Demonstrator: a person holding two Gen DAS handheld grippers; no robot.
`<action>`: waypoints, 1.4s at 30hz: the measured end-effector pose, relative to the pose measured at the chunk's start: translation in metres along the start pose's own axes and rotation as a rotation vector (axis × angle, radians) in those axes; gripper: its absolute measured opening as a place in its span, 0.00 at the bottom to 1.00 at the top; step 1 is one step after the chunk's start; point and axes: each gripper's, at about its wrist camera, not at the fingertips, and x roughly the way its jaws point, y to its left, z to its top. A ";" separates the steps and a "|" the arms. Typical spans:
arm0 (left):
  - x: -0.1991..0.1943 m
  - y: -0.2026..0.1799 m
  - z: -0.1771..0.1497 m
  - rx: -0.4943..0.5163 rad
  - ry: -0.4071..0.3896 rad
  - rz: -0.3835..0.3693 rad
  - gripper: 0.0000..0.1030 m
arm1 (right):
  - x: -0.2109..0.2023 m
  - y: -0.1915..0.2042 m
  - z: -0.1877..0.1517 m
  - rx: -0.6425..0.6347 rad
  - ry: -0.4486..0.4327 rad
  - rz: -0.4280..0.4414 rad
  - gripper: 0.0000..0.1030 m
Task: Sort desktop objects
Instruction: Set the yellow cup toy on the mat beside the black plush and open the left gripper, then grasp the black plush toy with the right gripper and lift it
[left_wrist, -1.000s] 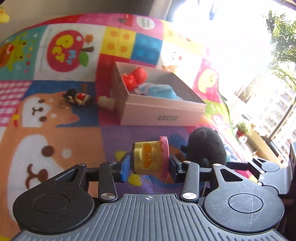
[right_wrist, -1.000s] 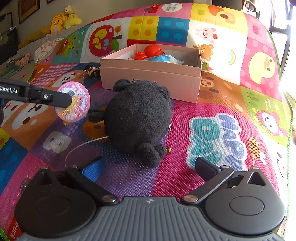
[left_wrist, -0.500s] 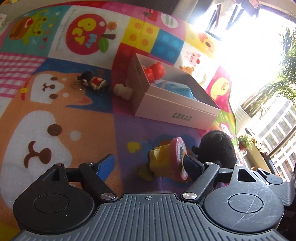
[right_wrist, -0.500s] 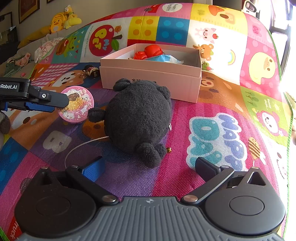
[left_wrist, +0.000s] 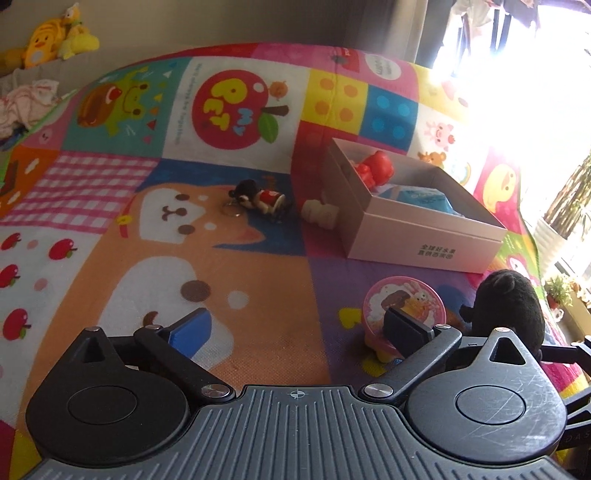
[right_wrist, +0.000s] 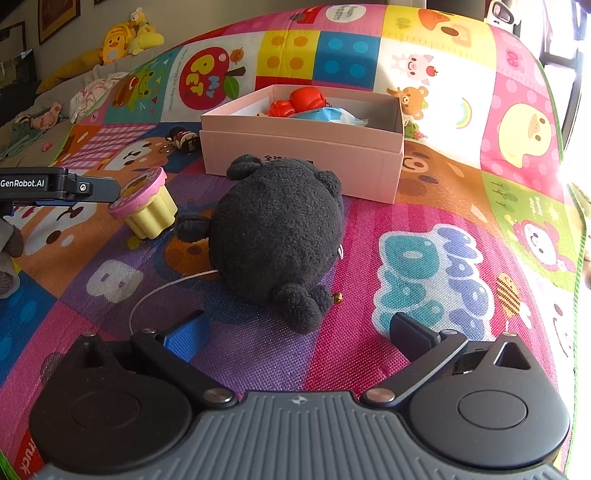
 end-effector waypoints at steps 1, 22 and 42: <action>0.000 0.000 0.000 -0.001 -0.003 0.009 0.99 | 0.000 0.000 0.000 0.000 -0.001 0.000 1.00; 0.000 -0.005 -0.025 0.076 0.043 -0.012 1.00 | -0.042 -0.009 0.002 -0.164 -0.076 -0.090 1.00; 0.002 -0.008 -0.025 0.098 0.046 0.003 1.00 | 0.012 0.000 0.044 0.234 -0.015 0.161 0.83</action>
